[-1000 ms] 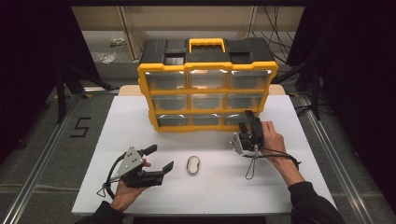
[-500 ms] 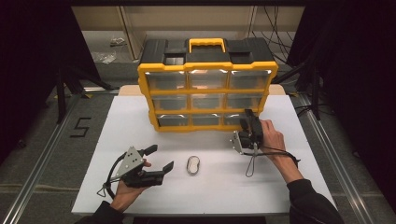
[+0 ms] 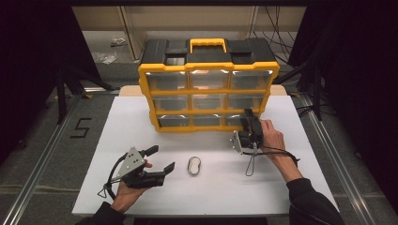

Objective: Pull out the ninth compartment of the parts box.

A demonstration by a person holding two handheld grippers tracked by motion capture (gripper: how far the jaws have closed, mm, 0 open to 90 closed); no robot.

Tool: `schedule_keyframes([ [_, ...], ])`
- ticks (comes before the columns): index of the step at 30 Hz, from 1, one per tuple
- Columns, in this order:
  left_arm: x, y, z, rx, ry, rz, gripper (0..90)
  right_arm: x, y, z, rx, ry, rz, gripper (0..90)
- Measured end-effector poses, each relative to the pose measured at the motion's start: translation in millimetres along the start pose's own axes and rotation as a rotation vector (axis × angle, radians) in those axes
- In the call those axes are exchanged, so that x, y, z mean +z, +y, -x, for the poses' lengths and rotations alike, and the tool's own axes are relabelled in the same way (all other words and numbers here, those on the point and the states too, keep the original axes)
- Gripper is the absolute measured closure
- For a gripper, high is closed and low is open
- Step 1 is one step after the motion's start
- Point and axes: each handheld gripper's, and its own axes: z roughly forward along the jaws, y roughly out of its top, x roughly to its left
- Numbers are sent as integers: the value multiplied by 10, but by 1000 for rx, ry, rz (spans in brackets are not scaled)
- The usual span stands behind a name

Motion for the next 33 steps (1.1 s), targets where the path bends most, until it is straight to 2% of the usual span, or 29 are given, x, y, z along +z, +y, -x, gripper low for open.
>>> schedule_keyframes([
  [3, 0, 0, 1, 0, 1, 0, 169, -6, 5, -16, 13, -6, -10, 483],
  [4, 0, -1, 1, 1, 1, 0, 170, -4, 5, -11, -5, -12, 0, 493],
  [12, 1, 0, -1, -2, 3, -2, 170, -10, 13, 3, 2, -20, 3, 536],
  [13, 0, 0, -1, -1, 3, -1, 170, -16, 10, -5, -12, -31, 5, 552],
  [22, -6, 3, 0, 0, 3, 2, 170, -35, 3, 8, -8, -11, 6, 589],
  [33, -9, 5, 1, 3, 1, 4, 170, -47, 0, 15, -8, 33, 4, 703],
])
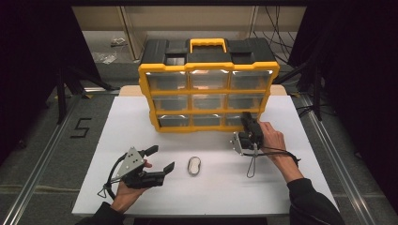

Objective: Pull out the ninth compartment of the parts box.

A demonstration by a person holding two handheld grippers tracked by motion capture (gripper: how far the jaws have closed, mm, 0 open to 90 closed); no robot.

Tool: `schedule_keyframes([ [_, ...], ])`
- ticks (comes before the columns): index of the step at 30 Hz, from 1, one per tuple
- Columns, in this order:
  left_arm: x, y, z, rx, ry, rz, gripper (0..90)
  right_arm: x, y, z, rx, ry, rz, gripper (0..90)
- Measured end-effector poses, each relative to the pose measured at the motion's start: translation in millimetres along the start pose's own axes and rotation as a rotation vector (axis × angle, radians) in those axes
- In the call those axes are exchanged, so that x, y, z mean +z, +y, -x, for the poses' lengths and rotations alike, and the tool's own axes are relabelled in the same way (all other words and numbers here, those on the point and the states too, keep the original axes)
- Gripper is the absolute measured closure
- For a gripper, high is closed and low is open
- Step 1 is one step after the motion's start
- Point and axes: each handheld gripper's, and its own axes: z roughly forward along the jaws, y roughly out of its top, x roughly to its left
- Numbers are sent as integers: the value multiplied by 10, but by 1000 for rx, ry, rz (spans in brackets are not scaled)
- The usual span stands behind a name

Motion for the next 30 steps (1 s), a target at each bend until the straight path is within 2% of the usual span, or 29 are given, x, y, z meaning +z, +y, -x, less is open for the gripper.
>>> schedule_keyframes([
  [8, 1, 0, 1, 2, 0, 0, 170, -7, 9, 27, -1, 41, -6, 750],
  [13, 0, 2, 1, 1, 1, 1, 171, -16, 15, 14, -1, 40, -11, 758],
  [14, -2, 1, 1, 3, 0, 0, 171, -22, 21, 20, -24, 41, -2, 761],
  [17, -4, 3, -2, -1, 1, 2, 171, -35, 24, 14, -22, 43, -7, 764],
  [18, -4, 2, 0, 2, 2, 1, 171, -48, 25, 15, -42, 43, -2, 766],
  [30, -5, 3, 1, 2, 2, 2, 172, -136, 33, 11, -37, 49, -2, 768],
])
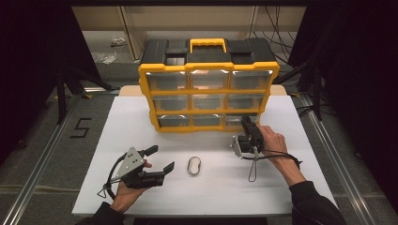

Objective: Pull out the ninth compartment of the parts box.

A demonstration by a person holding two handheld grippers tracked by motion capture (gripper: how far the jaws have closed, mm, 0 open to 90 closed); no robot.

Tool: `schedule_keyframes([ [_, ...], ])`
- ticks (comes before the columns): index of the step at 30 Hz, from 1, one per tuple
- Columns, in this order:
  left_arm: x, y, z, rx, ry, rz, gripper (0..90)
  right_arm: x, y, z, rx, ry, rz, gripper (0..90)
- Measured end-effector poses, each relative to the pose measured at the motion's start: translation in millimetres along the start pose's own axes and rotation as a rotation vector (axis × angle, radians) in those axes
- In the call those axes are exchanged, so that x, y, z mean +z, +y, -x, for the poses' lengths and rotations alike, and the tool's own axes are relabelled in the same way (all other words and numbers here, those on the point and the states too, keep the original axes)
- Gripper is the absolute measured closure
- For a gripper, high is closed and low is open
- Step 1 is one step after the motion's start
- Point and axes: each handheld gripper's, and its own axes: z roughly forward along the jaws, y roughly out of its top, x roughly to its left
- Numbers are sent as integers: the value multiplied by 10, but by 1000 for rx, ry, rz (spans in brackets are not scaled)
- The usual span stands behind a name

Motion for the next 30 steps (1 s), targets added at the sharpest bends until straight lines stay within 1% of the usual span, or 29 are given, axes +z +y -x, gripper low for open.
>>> schedule_keyframes([
  [5, -2, 1, -1, 0, -1, 0, 172, -16, 0, 1, -9, 3, 5, 769],
  [6, -2, 1, -2, -4, -1, 1, 172, -19, -1, -3, -5, 1, 6, 769],
  [8, -1, 2, -4, -5, 0, 2, 173, -29, -5, -3, -11, -3, 12, 769],
  [9, -2, 1, -4, -3, 0, 1, 172, -48, -3, -9, 1, 0, 8, 770],
  [10, -2, 1, -3, -3, -1, 2, 172, -48, -3, -9, 1, 0, 8, 770],
  [11, -2, 1, -3, -3, -1, 2, 172, -54, -6, 1, -19, 1, 11, 770],
  [16, -2, 2, -4, -4, 0, 1, 172, -98, -12, -12, -16, -2, 22, 771],
  [18, -1, 2, -2, -3, 0, 3, 172, -122, -12, -8, -25, 2, 21, 772],
  [19, 0, 1, -2, 0, 1, 1, 172, -132, -10, -14, -15, 4, 16, 772],
  [20, 2, 0, 0, 0, 1, 0, 172, -136, -12, -10, -26, 0, 23, 773],
  [23, -2, 2, 0, -1, 0, 2, 172, -160, -13, -9, -36, 5, 31, 773],
  [30, 0, 0, 3, 0, 2, 0, 173, -210, -10, -15, -30, 5, 29, 773],
])
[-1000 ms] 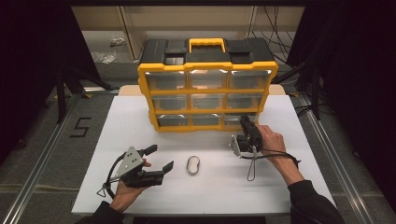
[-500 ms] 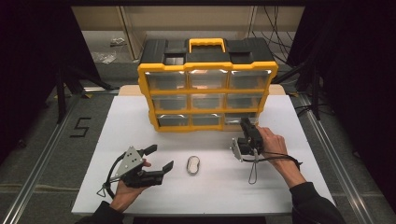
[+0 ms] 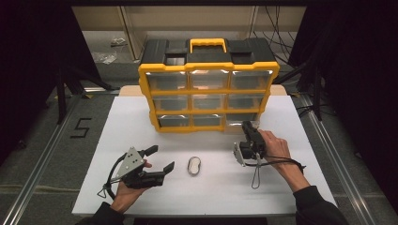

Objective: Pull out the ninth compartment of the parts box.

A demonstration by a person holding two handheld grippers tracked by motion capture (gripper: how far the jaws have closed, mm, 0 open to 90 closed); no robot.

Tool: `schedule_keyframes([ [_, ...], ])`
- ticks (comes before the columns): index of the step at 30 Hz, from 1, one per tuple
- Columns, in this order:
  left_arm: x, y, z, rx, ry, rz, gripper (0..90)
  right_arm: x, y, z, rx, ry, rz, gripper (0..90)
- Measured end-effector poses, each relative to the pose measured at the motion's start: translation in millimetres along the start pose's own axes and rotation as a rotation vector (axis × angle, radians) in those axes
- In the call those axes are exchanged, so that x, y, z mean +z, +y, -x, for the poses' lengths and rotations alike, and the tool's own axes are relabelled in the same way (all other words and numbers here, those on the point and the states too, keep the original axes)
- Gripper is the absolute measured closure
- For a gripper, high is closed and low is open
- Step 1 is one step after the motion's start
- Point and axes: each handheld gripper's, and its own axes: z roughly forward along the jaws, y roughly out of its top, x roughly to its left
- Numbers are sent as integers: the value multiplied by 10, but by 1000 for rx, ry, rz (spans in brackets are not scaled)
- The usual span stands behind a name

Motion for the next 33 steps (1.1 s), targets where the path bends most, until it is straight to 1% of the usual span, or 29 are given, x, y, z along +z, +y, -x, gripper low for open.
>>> schedule_keyframes([
  [1, 0, 1, -2, 0, -1, 0, 173, -2, -2, 4, -10, -3, 8, 774],
  [4, -1, 0, -1, 0, 0, 0, 173, -34, -1, 2, -14, 0, 6, 775],
  [5, -1, 0, -2, 0, 0, 0, 173, -38, -2, -1, -11, -2, 14, 774],
  [8, 1, 1, 0, -2, 0, 0, 173, -68, -1, -4, -8, 7, 1, 775],
  [9, 1, 0, 2, -1, 0, -1, 173, -73, -1, -4, -11, 2, 3, 775],
  [12, 1, 1, -1, -2, 0, 1, 173, -82, -3, -1, -17, 6, 16, 775],
  [14, 1, 0, -1, 1, 1, -1, 173, -95, -3, -2, -15, 7, 11, 775],
  [18, 1, 1, 0, -1, 1, 2, 173, -105, -5, -4, -14, 4, 19, 775],
  [20, 2, -1, 2, 0, 2, 0, 173, -119, -2, 1, -17, 10, 15, 775],
  [22, 2, 1, 0, -1, 1, 2, 174, -119, -6, 0, -20, 6, 26, 775],
  [23, 2, 0, 1, 0, 1, 0, 173, -137, 0, -2, -6, 14, 13, 775],
  [24, 2, 0, 1, 0, 1, 0, 174, -140, -2, 4, -18, 14, 18, 775],
  [28, 4, 0, 0, -2, 1, 0, 173, -153, -5, 1, -16, 13, 21, 775],
  [29, 3, -1, 0, 0, 1, -2, 173, -153, -7, 2, -19, 8, 30, 775],
  [31, 2, 0, -1, 0, 1, 0, 173, -167, -5, 6, -24, 16, 28, 776],
  [32, 2, 0, -1, -2, 2, 1, 173, -175, -7, 3, -22, 10, 25, 775],
  [33, 0, 0, 0, 1, 2, -1, 173, -188, -8, 2, -19, 16, 24, 775],
])
